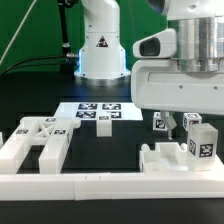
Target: Assemble chair
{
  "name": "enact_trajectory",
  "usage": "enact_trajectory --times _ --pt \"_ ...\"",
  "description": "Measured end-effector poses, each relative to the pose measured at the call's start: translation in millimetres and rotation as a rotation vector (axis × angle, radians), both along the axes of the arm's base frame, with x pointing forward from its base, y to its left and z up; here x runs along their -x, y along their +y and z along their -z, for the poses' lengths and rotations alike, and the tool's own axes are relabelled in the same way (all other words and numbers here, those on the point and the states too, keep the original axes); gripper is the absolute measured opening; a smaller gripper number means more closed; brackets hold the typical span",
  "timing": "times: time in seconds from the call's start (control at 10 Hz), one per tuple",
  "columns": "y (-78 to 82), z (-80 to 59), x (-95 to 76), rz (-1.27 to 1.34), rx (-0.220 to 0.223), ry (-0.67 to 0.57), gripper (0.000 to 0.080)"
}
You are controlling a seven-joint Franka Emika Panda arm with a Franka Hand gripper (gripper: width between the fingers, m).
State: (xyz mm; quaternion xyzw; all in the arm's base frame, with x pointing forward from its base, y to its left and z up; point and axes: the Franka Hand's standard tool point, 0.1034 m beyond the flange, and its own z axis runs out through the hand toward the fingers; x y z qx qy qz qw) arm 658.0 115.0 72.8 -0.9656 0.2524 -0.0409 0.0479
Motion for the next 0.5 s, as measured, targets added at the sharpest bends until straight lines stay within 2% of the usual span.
enact_trajectory --times 0.3,0.4,0.5 --pt "-0.9 0.3 0.0 -0.199 0.024 -0.014 0.0649" --pt "-0.8 -0.3 -1.3 -0.439 0.073 -0.035 0.0649" --pt "0.9 -1.1 -2.8 -0.500 0.081 -0.048 0.0649"
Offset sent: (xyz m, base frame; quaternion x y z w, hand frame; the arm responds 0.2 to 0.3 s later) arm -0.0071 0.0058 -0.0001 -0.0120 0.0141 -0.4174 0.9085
